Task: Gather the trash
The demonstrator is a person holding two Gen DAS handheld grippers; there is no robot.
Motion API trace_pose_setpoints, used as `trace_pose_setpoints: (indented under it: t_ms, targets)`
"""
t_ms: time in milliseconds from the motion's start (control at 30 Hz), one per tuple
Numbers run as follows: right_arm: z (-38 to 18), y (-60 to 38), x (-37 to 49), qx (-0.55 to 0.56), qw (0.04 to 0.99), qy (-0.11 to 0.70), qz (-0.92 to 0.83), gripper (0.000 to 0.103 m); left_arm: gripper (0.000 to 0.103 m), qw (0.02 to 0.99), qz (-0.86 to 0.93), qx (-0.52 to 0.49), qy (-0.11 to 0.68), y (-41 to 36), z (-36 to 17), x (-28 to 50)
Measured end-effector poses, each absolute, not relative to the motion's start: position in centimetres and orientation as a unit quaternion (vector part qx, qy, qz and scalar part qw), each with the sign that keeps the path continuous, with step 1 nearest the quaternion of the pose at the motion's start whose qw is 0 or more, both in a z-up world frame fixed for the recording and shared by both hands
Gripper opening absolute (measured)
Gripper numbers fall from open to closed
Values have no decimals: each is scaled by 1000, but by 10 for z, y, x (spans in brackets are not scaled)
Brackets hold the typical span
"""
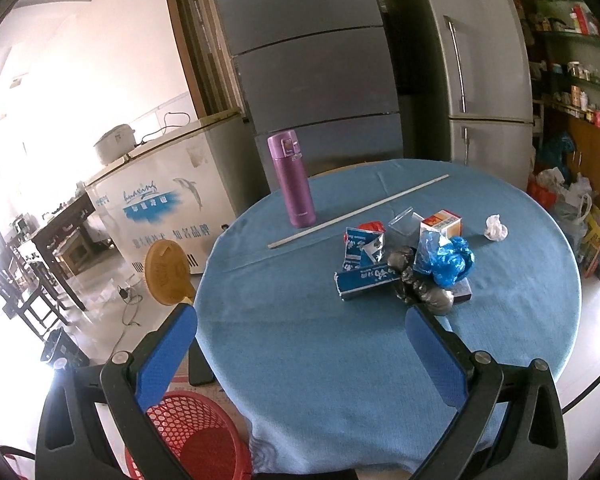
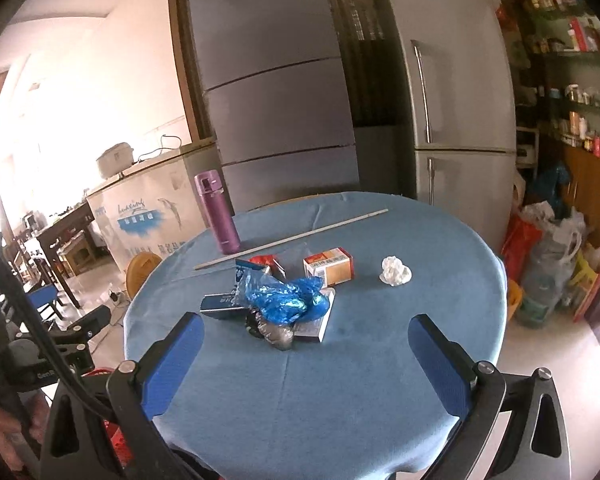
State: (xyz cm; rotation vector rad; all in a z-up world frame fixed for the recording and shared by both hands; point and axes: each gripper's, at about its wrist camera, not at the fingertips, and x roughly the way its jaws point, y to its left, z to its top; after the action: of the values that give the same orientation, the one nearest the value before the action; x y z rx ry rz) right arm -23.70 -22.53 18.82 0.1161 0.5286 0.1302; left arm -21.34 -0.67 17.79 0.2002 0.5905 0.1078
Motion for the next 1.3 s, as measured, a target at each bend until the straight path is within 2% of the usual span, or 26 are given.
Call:
trace_pose_setpoints:
  t_ms: [400, 1300]
  targets:
    - [175, -232, -213, 84, 945, 307, 76, 103, 103, 948, 53, 96, 298, -3, 176, -208]
    - [163, -254, -182, 99, 941, 321, 43, 103, 103, 937, 55, 103, 330, -4, 163, -176]
